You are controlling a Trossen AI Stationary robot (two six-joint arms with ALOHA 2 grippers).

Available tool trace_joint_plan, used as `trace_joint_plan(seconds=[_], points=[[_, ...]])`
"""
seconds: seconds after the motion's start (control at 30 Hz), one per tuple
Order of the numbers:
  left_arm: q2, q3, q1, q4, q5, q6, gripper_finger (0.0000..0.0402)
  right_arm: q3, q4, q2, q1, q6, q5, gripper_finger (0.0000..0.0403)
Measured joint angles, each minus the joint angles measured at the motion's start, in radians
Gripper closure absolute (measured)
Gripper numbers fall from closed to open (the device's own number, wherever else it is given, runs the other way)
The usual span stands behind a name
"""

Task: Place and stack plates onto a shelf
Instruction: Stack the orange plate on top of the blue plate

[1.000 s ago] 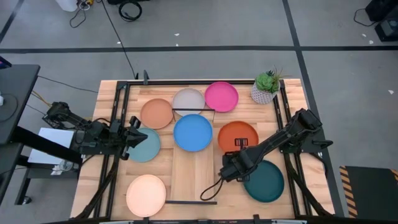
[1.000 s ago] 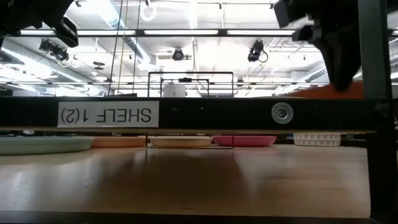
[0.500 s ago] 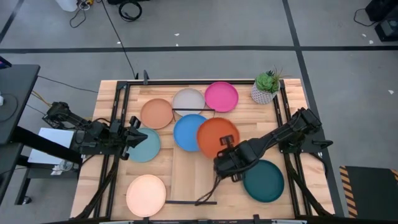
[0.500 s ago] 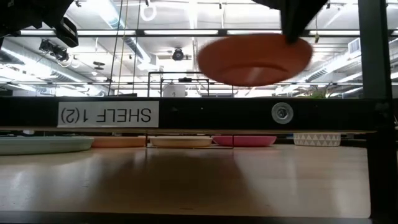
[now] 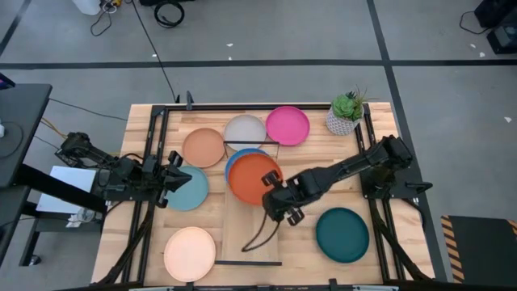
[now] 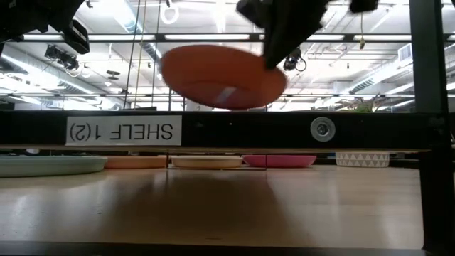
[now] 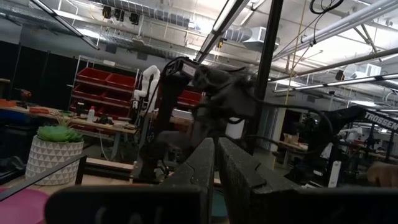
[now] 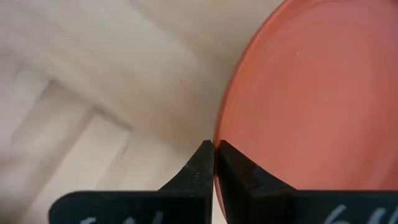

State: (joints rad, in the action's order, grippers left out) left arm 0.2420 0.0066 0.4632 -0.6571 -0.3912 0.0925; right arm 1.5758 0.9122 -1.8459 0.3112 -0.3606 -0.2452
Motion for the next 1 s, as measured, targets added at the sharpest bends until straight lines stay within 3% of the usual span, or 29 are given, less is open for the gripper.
trace_joint_plan(seconds=[0.33, 0.6, 0.73, 1.0], points=[[0.000, 0.000, 0.000, 0.003, 0.000, 0.000, 0.0374, -0.083, -0.157, -0.001, -0.128, -0.131, 0.110, 0.0385], [0.000, 0.000, 0.000, 0.003, 0.000, 0.000, 0.0374, -0.176, -0.261, -0.001, -0.176, -0.180, 0.125, 0.0384], [0.000, 0.000, 0.000, 0.003, 0.000, 0.000, 0.0374, -0.196, -0.286, -0.001, -0.185, -0.177, 0.182, 0.0370], [0.000, 0.000, 0.000, 0.003, 0.000, 0.000, 0.0374, -0.187, -0.292, -0.001, -0.189, -0.165, 0.187, 0.0332]])
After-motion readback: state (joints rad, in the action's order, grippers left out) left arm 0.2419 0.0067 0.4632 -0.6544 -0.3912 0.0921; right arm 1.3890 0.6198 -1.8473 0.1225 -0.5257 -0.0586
